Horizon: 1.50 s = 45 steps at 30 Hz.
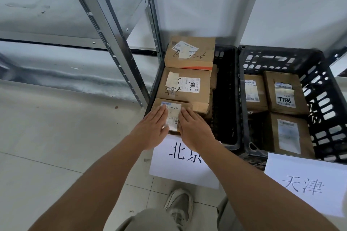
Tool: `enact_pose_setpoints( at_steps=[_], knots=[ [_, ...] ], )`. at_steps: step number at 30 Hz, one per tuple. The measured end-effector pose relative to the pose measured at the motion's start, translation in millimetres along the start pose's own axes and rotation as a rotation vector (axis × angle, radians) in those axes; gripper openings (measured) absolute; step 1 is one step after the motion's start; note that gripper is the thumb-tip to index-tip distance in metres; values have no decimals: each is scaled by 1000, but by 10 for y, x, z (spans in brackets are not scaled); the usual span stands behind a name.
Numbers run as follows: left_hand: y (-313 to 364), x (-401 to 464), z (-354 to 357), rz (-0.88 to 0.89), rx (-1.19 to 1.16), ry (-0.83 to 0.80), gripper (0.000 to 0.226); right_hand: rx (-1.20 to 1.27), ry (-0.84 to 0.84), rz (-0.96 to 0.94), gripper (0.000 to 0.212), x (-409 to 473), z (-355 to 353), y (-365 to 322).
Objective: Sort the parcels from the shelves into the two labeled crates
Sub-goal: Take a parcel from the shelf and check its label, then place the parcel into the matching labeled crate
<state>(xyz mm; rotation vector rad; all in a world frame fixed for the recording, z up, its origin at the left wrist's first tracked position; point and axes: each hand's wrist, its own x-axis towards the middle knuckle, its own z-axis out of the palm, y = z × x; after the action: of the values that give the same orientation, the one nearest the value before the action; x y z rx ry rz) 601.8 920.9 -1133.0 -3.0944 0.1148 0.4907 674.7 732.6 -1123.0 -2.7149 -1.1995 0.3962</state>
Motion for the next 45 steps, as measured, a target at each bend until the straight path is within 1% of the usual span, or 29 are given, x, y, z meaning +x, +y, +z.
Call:
enact_pose_setpoints(
  at_steps=[2,5,7,10,12,14,16,18,19,21,23,28,32,35,37,41,45],
  knots=[
    [9,29,-73,-18,-25,-65,91,20,7,2,56,34,0,25],
    [60,-29,-154,-29,-43,-70,82,34,1,-5,56,-11,-13,12],
    [45,-67,-127,-1,-22,4,77,63,19,-1,60,-53,-47,16],
    [29,-10,-181,0,-3,147,69,79,96,5,77,-70,-155,86],
    [62,79,-293,3,3,198,69,69,83,57,81,-62,-233,166],
    [91,204,-412,12,29,246,70,47,69,130,75,-62,-336,239],
    [150,323,-618,-21,41,202,76,4,61,200,64,-53,-484,326],
    [223,431,-913,-66,42,163,83,-24,36,277,64,-65,-720,400],
    [267,472,-1098,-88,60,137,82,-32,31,313,64,-73,-877,435],
    [355,543,-1517,-108,82,130,74,-37,29,370,65,-92,-1264,492],
    [451,544,-2062,-115,70,155,73,-44,35,418,64,-145,-1771,512],
    [756,407,-3724,-75,62,216,73,-55,100,492,65,-427,-3422,471],
    [979,212,-5135,-11,48,331,72,-72,159,548,64,-755,-4853,392],
    [1149,30,-6095,34,44,404,72,-99,241,595,65,-1053,-5836,312],
    [1290,-98,-6671,80,31,486,72,-118,305,626,65,-1263,-6418,262],
    [1651,-420,-7594,119,58,578,72,-149,430,657,65,-1778,-7345,154],
    [2183,-838,-8175,158,43,735,77,-200,551,675,66,-2499,-7944,72]
  ],
)
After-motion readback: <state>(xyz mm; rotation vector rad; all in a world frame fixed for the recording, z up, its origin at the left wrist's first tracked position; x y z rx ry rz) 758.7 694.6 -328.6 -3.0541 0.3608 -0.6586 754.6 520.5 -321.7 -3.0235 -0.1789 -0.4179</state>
